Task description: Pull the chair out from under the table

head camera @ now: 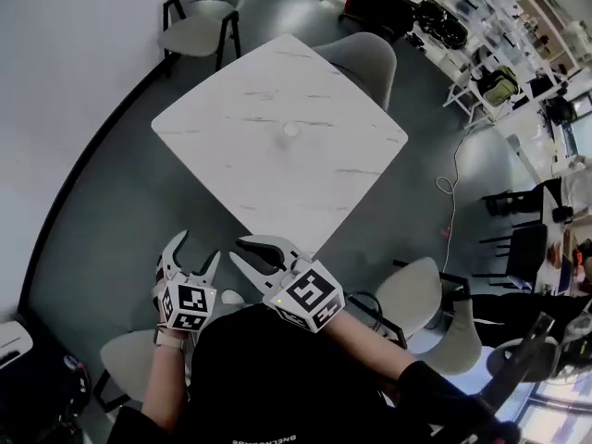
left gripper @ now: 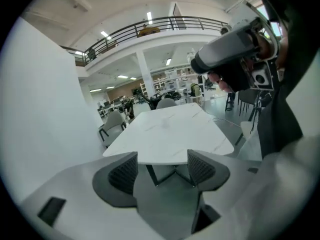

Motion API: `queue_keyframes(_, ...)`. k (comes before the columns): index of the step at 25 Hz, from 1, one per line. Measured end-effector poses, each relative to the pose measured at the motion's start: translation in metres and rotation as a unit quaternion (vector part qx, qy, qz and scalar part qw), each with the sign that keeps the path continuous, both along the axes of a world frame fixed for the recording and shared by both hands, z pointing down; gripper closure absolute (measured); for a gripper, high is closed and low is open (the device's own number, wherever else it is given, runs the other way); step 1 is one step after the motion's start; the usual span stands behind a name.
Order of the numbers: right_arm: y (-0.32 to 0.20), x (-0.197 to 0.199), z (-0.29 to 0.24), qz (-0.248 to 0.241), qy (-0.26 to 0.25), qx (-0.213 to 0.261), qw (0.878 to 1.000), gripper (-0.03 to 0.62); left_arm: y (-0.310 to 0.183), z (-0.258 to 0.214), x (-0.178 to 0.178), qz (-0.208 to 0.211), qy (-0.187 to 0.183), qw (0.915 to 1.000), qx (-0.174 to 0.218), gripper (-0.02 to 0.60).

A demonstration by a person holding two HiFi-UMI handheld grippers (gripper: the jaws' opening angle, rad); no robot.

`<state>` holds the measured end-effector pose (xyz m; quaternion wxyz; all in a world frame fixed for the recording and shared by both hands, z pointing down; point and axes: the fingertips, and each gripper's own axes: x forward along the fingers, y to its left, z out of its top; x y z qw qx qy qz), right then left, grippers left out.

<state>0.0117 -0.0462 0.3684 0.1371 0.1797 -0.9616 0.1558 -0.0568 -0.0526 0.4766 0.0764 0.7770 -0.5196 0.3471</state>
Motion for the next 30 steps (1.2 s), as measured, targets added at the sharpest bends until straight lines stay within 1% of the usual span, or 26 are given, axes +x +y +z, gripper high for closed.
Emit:
queue_keyframes(2,-0.012,0.017,-0.008,0.025,-0.009,0.007,1.0,0.533,-0.012,-0.019,0.019,0.02,0.005,0.9997,0.014,0.265)
queue_keyframes(4,-0.022,0.034,-0.015,0.048,-0.018,0.011,0.999,0.533,-0.023,-0.038,0.037,0.034,0.019,0.9989,0.027,0.267)
queue_keyframes(7,-0.035,0.056,-0.021,0.075,-0.024,0.013,0.997,0.533,-0.037,-0.063,0.065,0.056,0.055,0.9958,0.048,0.267)
queue_keyframes(10,-0.045,0.078,-0.024,0.095,-0.028,0.015,0.995,0.533,-0.052,-0.093,0.094,0.073,0.091,0.9903,0.075,0.269)
queue_keyframes(14,-0.058,0.098,-0.036,0.122,-0.043,0.022,0.991,0.534,-0.067,-0.142,0.117,0.081,0.149,0.978,0.122,0.34)
queue_keyframes(17,-0.062,0.108,-0.048,0.137,-0.061,0.03,0.988,0.533,-0.069,-0.168,0.128,0.09,0.182,0.9685,0.145,0.382)
queue_keyframes(21,-0.077,0.127,-0.061,0.157,-0.072,0.047,0.984,0.534,-0.079,-0.185,0.149,0.115,0.204,0.9584,0.163,0.501)
queue_keyframes(24,-0.089,0.14,-0.066,0.168,-0.076,0.056,0.981,0.534,-0.089,-0.19,0.16,0.116,0.233,0.95,0.173,0.56)
queue_keyframes(25,-0.091,0.143,-0.068,0.171,-0.076,0.058,0.981,0.534,-0.09,-0.191,0.162,0.117,0.243,0.947,0.174,0.575)
queue_keyframes(26,-0.091,0.146,-0.069,0.174,-0.077,0.06,0.98,0.534,-0.09,-0.193,0.165,0.121,0.25,0.9447,0.174,0.575)
queue_keyframes(30,-0.096,0.154,-0.071,0.182,-0.078,0.067,0.978,0.534,-0.091,-0.195,0.172,0.144,0.257,0.9384,0.18,0.576)
